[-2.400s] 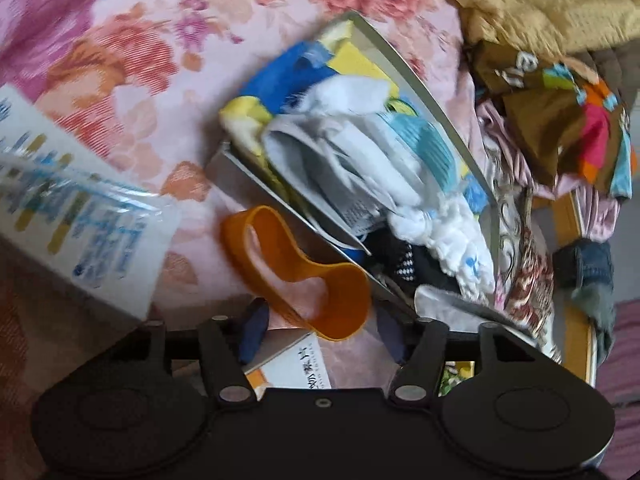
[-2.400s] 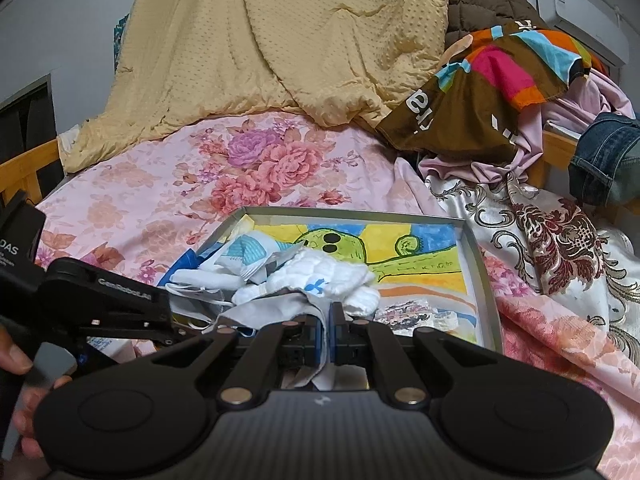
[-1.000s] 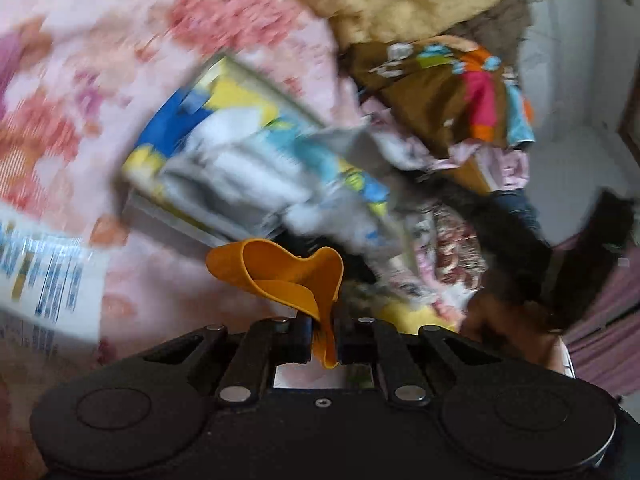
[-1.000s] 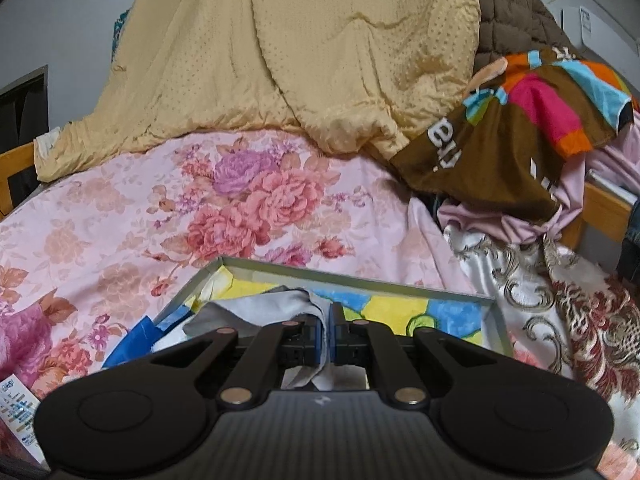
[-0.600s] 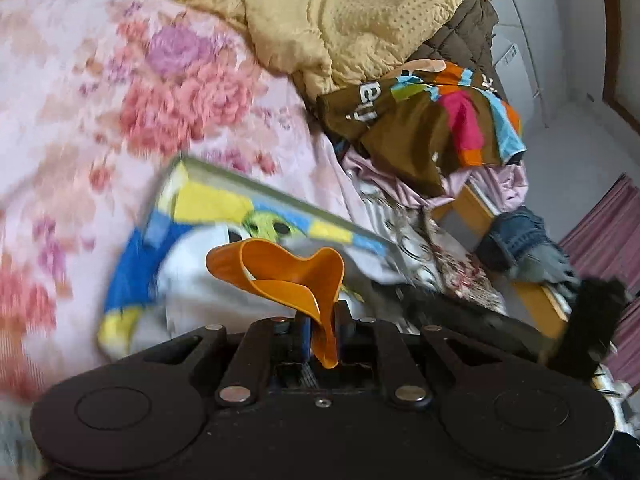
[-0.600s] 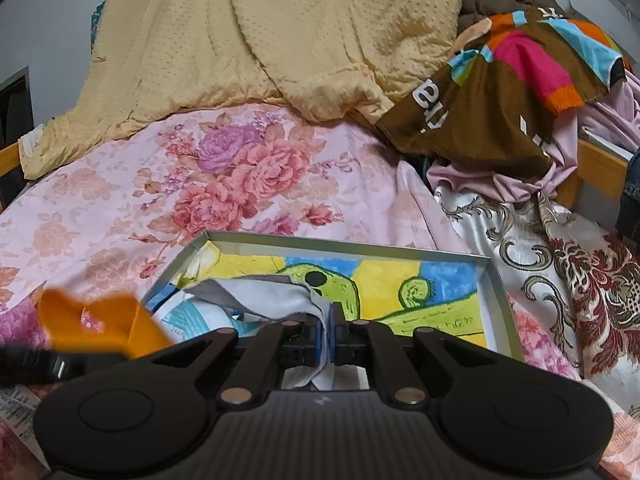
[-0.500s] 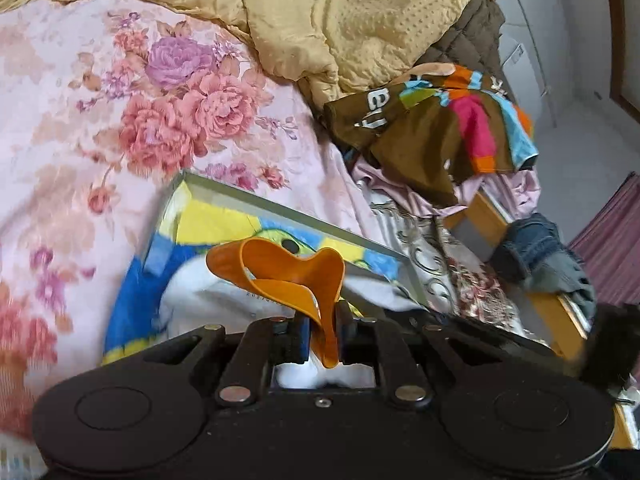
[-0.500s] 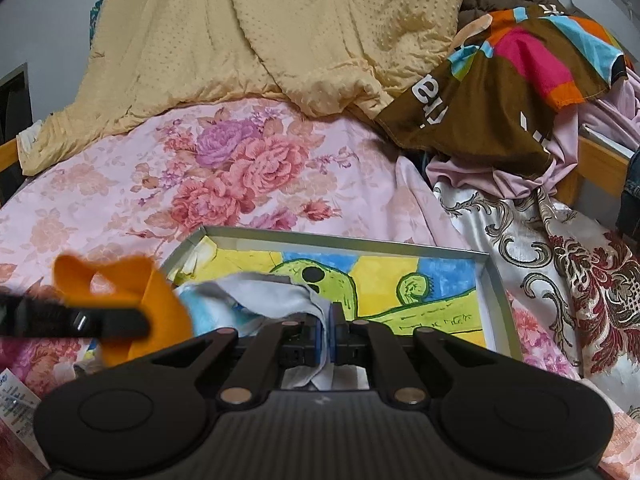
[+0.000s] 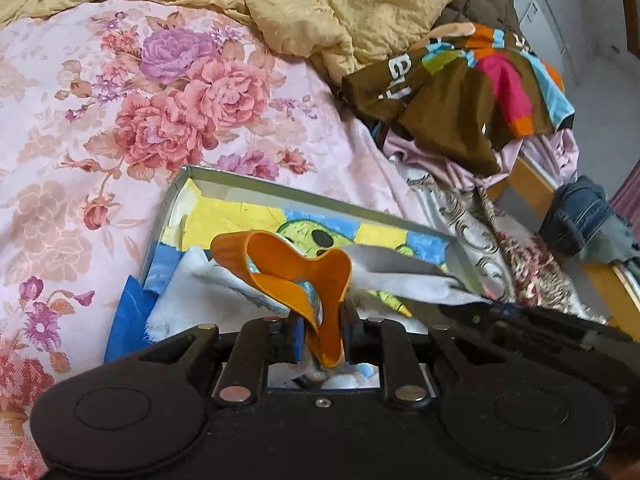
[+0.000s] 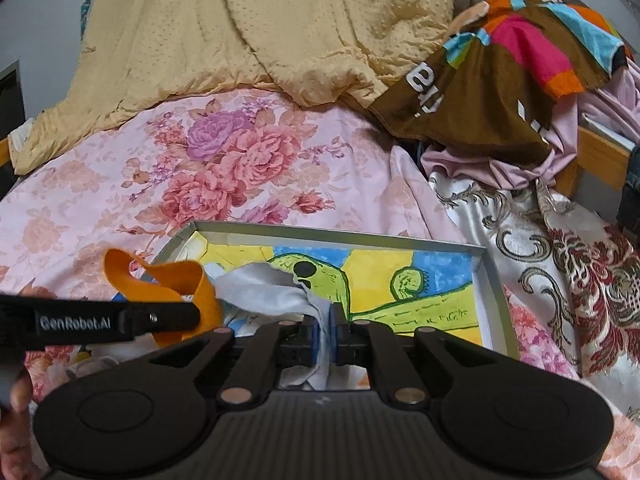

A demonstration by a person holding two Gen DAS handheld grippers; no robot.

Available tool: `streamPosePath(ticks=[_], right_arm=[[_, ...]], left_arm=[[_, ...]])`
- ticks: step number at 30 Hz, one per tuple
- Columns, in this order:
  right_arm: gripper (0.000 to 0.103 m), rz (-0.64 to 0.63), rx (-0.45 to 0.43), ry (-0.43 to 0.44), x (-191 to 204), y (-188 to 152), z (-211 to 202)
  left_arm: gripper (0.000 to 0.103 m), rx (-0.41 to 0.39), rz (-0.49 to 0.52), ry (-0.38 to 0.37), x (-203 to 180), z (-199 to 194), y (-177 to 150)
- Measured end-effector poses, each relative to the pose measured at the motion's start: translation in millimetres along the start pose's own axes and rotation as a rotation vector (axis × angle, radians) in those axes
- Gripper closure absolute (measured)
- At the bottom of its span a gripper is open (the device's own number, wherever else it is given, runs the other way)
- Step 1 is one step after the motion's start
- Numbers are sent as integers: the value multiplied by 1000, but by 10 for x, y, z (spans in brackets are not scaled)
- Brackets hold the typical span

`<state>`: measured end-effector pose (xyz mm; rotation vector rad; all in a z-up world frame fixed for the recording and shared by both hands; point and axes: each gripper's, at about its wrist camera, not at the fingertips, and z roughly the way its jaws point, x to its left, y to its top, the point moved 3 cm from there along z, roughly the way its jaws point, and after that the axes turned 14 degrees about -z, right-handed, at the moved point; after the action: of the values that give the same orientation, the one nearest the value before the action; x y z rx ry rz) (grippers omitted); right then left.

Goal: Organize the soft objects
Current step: 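Release the orange strap into the tray with the left tool while the right tool opens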

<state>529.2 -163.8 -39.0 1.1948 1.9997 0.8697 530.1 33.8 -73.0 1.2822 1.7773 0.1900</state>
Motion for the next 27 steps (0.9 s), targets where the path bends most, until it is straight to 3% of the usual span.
streamPosePath(ticks=[10,13,15,27], right_arm=[[89,53,24,-7,-83,-39,-17],[78,51,24,-6,-82,-30,-22],[65,50,21,-2,-96,-35,-46],[42,80,5,3,-145,-116,-282]], left_arm=[[74,-2,14,9,59,59,-23],[69,0,9,12,57,81,-20],[66,0,9,20,53,89,-20],[40,-18,3,56,68,-84,-80]])
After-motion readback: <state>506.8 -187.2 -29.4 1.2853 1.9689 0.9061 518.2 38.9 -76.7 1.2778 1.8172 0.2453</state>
